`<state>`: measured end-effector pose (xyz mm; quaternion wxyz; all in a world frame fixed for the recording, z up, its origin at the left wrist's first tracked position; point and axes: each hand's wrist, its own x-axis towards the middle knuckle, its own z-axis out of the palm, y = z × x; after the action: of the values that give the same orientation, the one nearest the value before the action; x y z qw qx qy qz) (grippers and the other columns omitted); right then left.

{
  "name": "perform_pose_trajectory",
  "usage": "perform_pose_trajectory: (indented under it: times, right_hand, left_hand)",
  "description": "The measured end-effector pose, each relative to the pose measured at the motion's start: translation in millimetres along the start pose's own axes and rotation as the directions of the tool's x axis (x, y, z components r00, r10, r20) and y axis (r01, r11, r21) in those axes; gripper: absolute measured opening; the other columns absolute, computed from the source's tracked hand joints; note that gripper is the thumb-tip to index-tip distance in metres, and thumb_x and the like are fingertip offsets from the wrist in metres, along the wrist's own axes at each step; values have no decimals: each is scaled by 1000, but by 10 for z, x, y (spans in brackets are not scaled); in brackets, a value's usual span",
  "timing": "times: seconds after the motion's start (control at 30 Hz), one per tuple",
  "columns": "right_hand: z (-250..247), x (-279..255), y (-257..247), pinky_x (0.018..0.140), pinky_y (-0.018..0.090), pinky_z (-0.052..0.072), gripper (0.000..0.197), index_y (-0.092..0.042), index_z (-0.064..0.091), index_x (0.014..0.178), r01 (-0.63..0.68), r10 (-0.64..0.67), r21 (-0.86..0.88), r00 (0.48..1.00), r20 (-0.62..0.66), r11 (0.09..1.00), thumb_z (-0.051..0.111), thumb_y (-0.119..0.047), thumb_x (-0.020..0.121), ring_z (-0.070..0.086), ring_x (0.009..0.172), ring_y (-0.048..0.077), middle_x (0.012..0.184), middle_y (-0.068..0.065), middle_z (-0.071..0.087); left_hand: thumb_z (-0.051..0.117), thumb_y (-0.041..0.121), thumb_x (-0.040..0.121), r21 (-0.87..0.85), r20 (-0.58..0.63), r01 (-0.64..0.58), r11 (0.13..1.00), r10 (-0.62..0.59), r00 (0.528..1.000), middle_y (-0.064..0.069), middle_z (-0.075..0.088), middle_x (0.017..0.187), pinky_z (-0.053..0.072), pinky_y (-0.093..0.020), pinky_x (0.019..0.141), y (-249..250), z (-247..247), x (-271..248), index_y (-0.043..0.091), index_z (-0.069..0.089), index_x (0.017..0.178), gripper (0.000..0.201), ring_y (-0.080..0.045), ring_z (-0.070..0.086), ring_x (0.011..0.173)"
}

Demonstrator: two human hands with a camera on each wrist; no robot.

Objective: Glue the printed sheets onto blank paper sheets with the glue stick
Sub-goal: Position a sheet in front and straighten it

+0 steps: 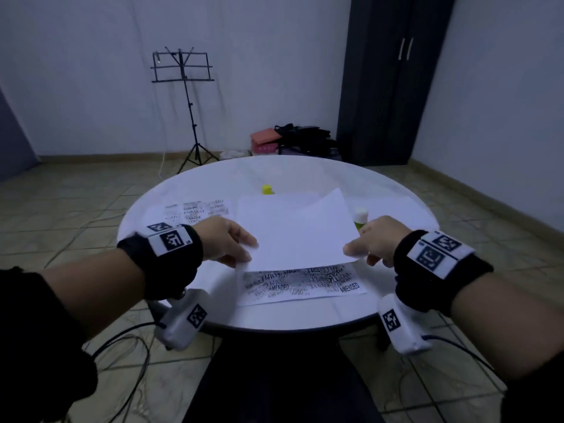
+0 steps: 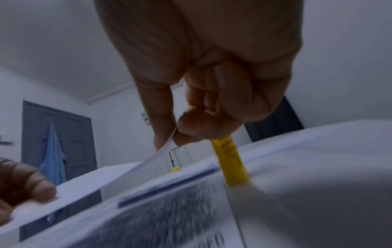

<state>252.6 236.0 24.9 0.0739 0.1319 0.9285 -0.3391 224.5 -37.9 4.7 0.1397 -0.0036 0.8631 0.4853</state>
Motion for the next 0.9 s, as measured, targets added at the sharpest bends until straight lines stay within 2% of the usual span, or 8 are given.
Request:
perform_pose_trajectory:
  times: [0.07,0.2,0.3,0.4,0.5,0.63,0.77,0.9]
  right_hand:
    - [101,8,44,44,23,31,30,-8,49,77,-56,58,-57,998,29,997,76,-22,78,44,44,15,60,7,55]
    - [226,1,59,48,24,36,31,-6,51,84,-65,76,-163,995,64,985,75,-26,80,51,55,20,66,8,56]
    - [295,20,77,50,24,37,31,-7,50,84,-50,72,-218,993,97,975,75,-26,79,55,63,23,67,7,56]
    - [338,38,106,50,23,37,30,-9,50,77,-43,78,-244,988,136,969,75,-25,78,54,58,20,64,6,57]
    - [349,31,123,48,23,36,32,-10,47,69,-43,81,-250,986,145,967,73,-24,80,50,51,18,60,5,58]
    - [356,47,137,47,24,35,34,-10,45,67,-51,84,-206,984,155,977,73,-22,81,47,49,20,55,6,55]
    - [364,60,169,43,22,33,35,-10,42,68,-60,88,-175,984,154,983,73,-19,82,43,43,18,55,7,54]
    - [362,71,191,46,21,34,35,-10,43,64,-56,80,-151,984,160,987,73,-17,81,42,42,18,54,7,55]
  left_hand:
    - [71,-13,74,56,24,36,998,-38,999,5,60,46,58,-21,58,-92,65,-34,9,69,83,24,-11,62,48]
    - [73,-12,73,105,51,85,991,-90,995,1,58,50,58,-24,57,-186,129,-53,9,68,79,22,-15,60,51]
    - [72,-13,73,113,71,113,987,-122,990,0,59,51,59,-25,56,-225,148,-66,8,68,80,22,-14,60,48]
    - [72,-13,73,117,87,133,984,-143,986,-3,59,57,59,-26,56,-266,154,-74,8,67,78,22,-15,61,51]
    - [73,-12,73,122,87,137,983,-148,985,1,60,50,58,-26,57,-299,151,-58,9,67,78,22,-17,61,53]
    - [74,-10,73,115,96,138,984,-149,984,3,59,47,57,-23,55,-319,141,-43,9,66,79,22,-16,60,53]
    - [74,-10,72,103,97,134,986,-144,985,-1,60,54,53,-19,50,-331,148,-56,9,65,79,22,-11,59,46]
    - [75,-9,72,103,91,129,986,-138,986,-2,60,55,50,-17,46,-333,155,-70,10,64,78,22,-9,58,43]
